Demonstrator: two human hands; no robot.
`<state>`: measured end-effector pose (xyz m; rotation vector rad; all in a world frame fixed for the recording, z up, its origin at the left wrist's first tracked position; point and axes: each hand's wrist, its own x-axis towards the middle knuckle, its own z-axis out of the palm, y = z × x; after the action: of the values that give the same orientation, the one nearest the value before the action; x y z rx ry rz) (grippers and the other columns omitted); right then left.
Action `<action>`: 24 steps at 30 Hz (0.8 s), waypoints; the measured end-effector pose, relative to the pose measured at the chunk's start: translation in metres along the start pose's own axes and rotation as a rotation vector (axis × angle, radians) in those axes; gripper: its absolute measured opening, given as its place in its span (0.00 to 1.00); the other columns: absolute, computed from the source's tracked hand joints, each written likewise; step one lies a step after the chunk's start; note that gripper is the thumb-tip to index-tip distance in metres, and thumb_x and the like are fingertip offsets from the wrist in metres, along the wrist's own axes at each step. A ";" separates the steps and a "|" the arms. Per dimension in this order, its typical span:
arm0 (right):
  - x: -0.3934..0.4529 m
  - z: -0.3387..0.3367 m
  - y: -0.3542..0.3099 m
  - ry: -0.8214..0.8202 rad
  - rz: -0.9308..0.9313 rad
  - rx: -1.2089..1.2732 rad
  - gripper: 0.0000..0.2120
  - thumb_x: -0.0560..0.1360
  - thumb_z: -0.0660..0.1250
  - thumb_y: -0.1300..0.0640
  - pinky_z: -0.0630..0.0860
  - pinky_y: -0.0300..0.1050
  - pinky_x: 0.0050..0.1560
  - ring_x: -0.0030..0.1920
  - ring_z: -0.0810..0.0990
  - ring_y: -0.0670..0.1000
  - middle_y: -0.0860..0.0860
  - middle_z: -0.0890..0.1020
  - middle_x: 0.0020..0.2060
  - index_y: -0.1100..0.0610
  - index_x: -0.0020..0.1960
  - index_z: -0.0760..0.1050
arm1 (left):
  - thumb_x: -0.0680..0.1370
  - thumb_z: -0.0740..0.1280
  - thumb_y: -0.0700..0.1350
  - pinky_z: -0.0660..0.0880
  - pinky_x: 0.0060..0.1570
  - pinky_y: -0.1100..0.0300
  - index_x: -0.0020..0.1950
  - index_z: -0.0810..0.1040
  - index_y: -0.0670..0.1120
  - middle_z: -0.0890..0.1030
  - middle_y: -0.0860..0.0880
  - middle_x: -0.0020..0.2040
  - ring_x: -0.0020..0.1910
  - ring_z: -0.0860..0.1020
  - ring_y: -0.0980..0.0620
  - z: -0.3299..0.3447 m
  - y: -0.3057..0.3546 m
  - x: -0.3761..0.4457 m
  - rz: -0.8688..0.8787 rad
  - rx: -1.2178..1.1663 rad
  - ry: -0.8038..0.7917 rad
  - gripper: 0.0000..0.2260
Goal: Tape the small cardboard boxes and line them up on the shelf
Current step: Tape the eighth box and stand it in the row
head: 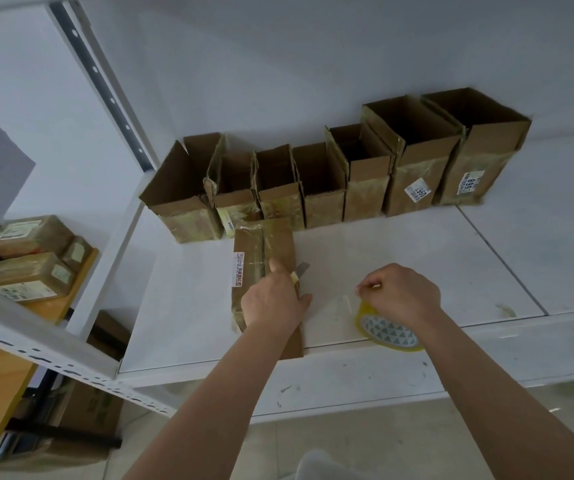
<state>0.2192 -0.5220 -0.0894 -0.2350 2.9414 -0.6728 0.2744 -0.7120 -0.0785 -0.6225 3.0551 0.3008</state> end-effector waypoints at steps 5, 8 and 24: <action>0.003 -0.003 0.005 -0.036 0.054 0.060 0.07 0.74 0.66 0.40 0.64 0.38 0.34 0.41 0.76 0.45 0.36 0.77 0.37 0.39 0.42 0.81 | 0.79 0.62 0.51 0.69 0.40 0.56 0.70 0.67 0.51 0.81 0.48 0.54 0.52 0.80 0.44 -0.009 -0.022 -0.011 0.129 0.170 -0.086 0.20; 0.004 -0.006 0.011 -0.038 0.091 0.154 0.08 0.73 0.67 0.40 0.67 0.39 0.36 0.41 0.77 0.42 0.35 0.79 0.38 0.37 0.37 0.78 | 0.77 0.61 0.46 0.70 0.44 0.57 0.71 0.66 0.60 0.81 0.50 0.57 0.56 0.79 0.45 -0.028 -0.058 -0.017 0.172 0.178 -0.146 0.23; -0.002 -0.006 0.010 0.015 0.134 0.224 0.10 0.74 0.66 0.39 0.71 0.40 0.37 0.38 0.80 0.44 0.36 0.80 0.39 0.37 0.35 0.77 | 0.80 0.65 0.50 0.76 0.48 0.52 0.76 0.61 0.56 0.73 0.51 0.71 0.61 0.78 0.45 -0.003 -0.023 0.007 0.227 0.127 -0.106 0.25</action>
<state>0.2195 -0.5105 -0.0881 -0.0116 2.8311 -0.9766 0.2769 -0.7363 -0.0806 -0.2458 3.0133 0.1342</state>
